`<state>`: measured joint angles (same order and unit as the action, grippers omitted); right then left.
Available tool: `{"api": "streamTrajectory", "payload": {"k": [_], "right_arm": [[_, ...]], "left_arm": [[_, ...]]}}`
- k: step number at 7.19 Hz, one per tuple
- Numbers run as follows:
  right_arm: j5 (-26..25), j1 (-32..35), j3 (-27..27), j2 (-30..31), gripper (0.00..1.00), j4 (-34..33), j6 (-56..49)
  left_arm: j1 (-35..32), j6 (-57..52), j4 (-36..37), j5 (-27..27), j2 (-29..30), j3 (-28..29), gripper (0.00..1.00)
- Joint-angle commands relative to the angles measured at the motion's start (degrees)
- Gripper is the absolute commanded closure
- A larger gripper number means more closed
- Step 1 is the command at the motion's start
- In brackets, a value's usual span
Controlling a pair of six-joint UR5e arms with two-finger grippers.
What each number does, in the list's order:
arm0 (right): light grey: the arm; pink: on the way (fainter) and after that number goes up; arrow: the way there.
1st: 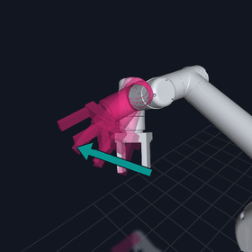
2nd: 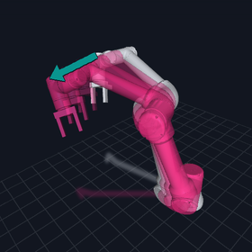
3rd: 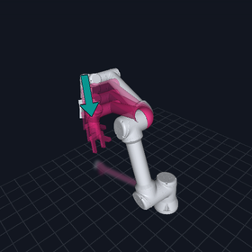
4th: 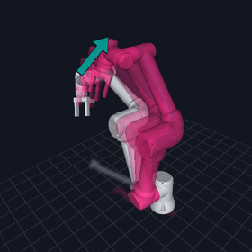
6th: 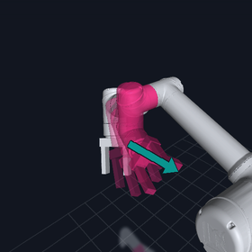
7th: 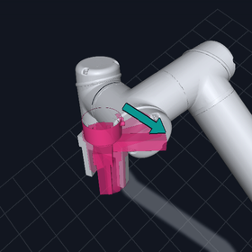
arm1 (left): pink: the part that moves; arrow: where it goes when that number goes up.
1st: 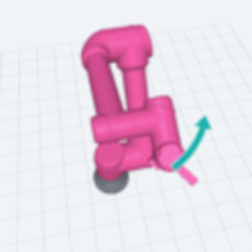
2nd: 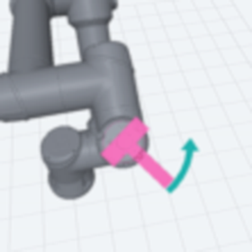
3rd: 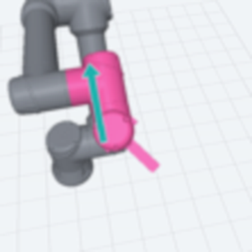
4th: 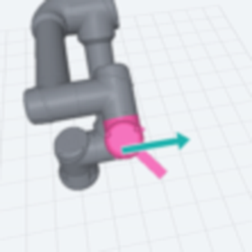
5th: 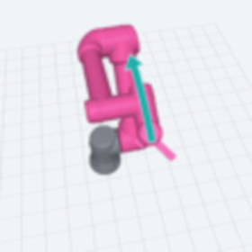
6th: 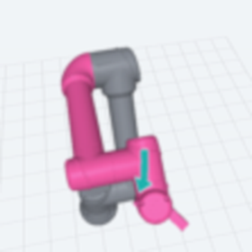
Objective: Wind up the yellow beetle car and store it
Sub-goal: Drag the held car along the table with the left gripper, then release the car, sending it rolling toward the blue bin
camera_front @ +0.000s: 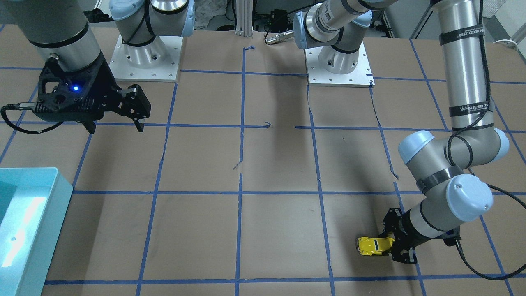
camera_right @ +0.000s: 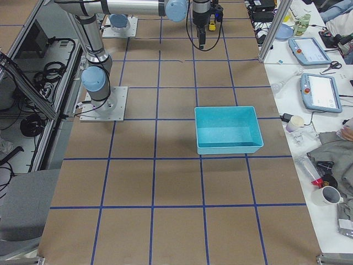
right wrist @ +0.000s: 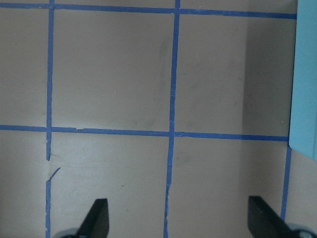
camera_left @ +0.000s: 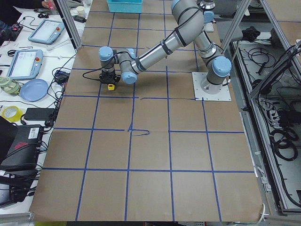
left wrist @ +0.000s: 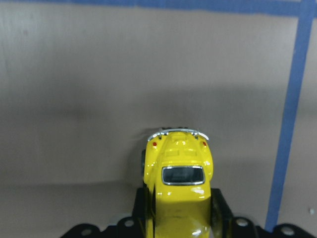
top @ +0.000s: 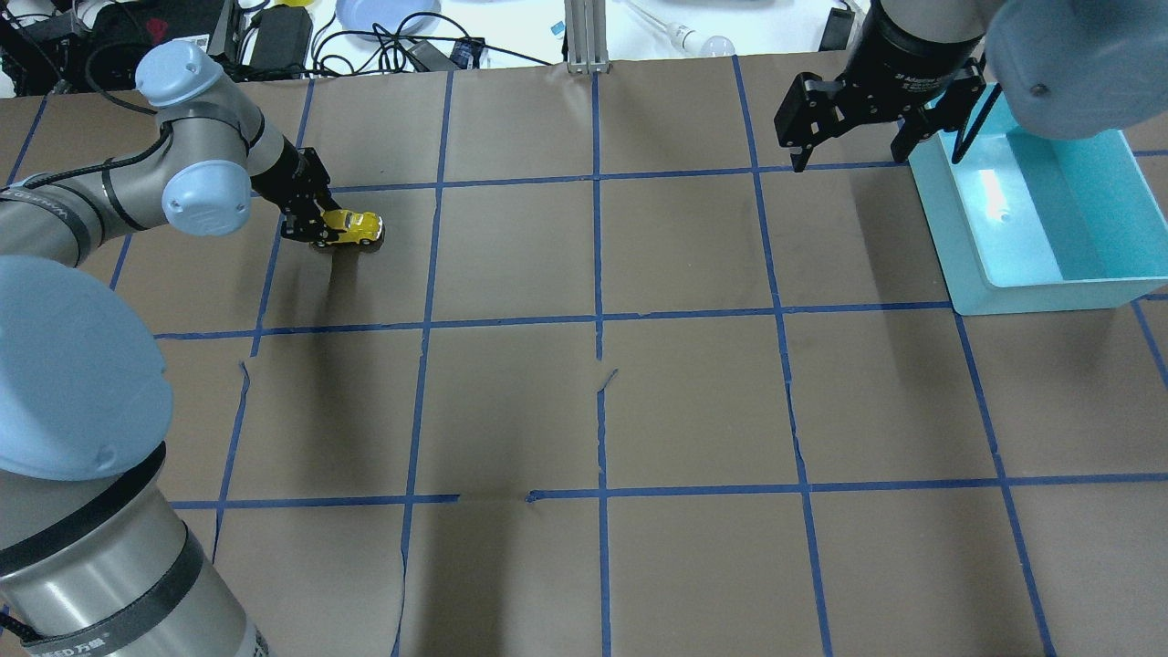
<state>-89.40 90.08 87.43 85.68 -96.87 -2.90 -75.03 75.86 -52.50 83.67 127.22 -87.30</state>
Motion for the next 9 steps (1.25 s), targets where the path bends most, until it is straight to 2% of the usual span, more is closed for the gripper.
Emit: {"api": "streamTrajectory", "payload": {"k": [1, 2, 4, 5, 9], "right_arm": [[0.0, 0.0, 0.2, 0.0, 0.00, -0.2, 0.0], [0.0, 0.0, 0.2, 0.0, 0.00, -0.2, 0.0], [0.0, 0.0, 0.2, 0.0, 0.00, -0.2, 0.0], [0.0, 0.0, 0.2, 0.0, 0.00, -0.2, 0.0], [0.0, 0.0, 0.2, 0.0, 0.00, -0.2, 0.0]], "left_arm": [[2.1, -2.4, 0.0, 0.0, 0.0, 0.1, 1.00], [2.8, -3.3, 0.0, -0.1, 0.0, 0.0, 1.00], [2.7, -2.1, 0.4, -0.3, -0.7, -0.1, 0.23], [2.4, -2.0, 0.4, -0.2, -0.9, 0.0, 0.08], [-0.3, -4.8, -1.4, -0.2, -4.7, 0.5, 0.08]]}}
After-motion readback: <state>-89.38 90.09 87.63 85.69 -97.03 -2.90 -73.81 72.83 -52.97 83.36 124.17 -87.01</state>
